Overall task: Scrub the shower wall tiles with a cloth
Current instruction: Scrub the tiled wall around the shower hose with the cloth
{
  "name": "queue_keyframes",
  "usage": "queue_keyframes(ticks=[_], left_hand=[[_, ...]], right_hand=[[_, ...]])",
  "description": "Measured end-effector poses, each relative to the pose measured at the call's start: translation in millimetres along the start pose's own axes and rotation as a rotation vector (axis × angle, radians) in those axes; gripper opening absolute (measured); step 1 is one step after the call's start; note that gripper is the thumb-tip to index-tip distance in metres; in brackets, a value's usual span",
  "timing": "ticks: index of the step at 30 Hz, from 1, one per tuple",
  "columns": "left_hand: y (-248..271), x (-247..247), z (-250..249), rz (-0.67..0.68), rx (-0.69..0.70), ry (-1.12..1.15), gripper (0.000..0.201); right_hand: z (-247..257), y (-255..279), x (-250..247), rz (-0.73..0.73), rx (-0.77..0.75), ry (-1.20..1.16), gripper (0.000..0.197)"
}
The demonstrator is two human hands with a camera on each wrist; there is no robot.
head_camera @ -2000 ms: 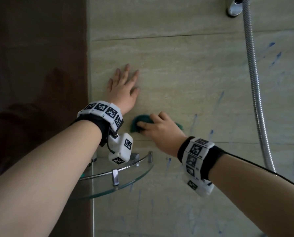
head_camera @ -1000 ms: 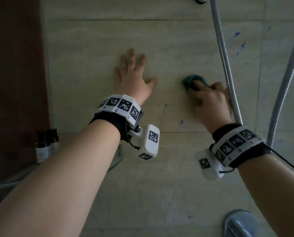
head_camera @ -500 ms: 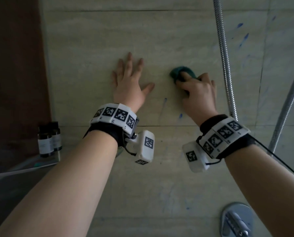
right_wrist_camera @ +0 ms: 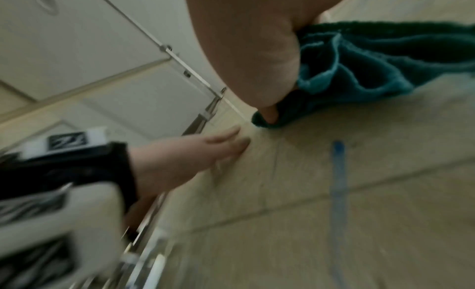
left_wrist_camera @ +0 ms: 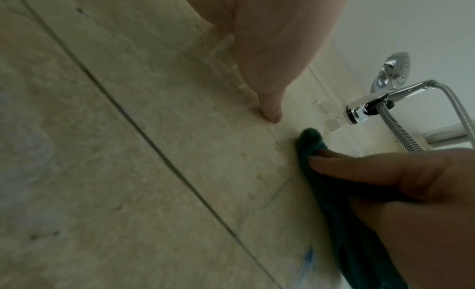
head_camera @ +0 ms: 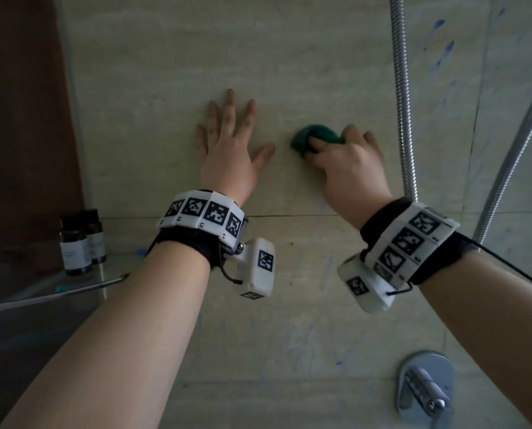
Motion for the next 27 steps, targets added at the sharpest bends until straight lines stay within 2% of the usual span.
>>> queue_keyframes(ticks=[2, 4, 6, 8, 12, 13, 16, 18, 20, 22, 24, 25, 27], left_hand=[[2.2, 1.8, 0.1, 0.002, 0.012, -0.011, 0.070], [3.1, 2.3, 0.8, 0.004, 0.014, -0.014, 0.071], [3.7, 2.3, 0.7, 0.007, 0.014, -0.011, 0.071], [4.7, 2.2, -0.3, 0.007, 0.024, -0.016, 0.071], [6.8, 4.1, 0.3, 0.007, 0.034, -0.026, 0.071], [7.3, 4.8, 0.7, 0.009, 0.039, -0.030, 0.071], [9.2, 6.6, 2.5, 0.022, 0.054, -0.044, 0.073], [10.1, 5.8, 2.5, 0.017, 0.064, -0.052, 0.073], [10.5, 4.2, 2.1, 0.013, 0.067, -0.045, 0.073], [10.3, 3.7, 2.6, 0.022, 0.066, -0.041, 0.074], [10.2, 4.4, 3.0, 0.036, 0.069, -0.046, 0.075], [10.2, 5.1, 3.0, 0.043, 0.072, -0.047, 0.075], [10.0, 6.2, 3.5, 0.048, 0.073, -0.043, 0.076]], right_hand=[[27.7, 19.1, 8.2, 0.012, -0.138, 0.019, 0.040], [53.1, 48.3, 18.2, 0.016, -0.293, -0.022, 0.049], [57.6, 59.3, 19.4, 0.002, -0.344, -0.073, 0.055], [46.3, 45.6, 12.5, -0.043, -0.275, -0.088, 0.050], [19.7, 17.2, -1.3, -0.187, -0.024, -0.105, 0.038], [21.2, 18.0, -3.6, -0.227, -0.009, -0.106, 0.034], [44.9, 38.7, 5.5, -0.237, -0.091, -0.093, 0.038], [61.5, 57.3, 20.6, -0.152, -0.187, -0.146, 0.050], [65.2, 68.7, 30.0, -0.084, -0.224, -0.200, 0.053], [53.4, 66.1, 25.2, -0.063, -0.128, -0.301, 0.046], [30.1, 57.3, 16.0, -0.097, 0.076, -0.430, 0.047], [19.5, 55.2, 10.3, -0.134, 0.156, -0.477, 0.048], [8.5, 55.5, -3.3, -0.248, 0.220, -0.509, 0.048]])
Point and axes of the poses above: each hand's wrist, its own y-axis away from the middle knuckle, its own x-axis out of the palm, z = x × y, the point moved 9 cm from there along -y, towards the middle knuckle, and after that the axes turned 10 degrees about -z, right-handed, at the moved point
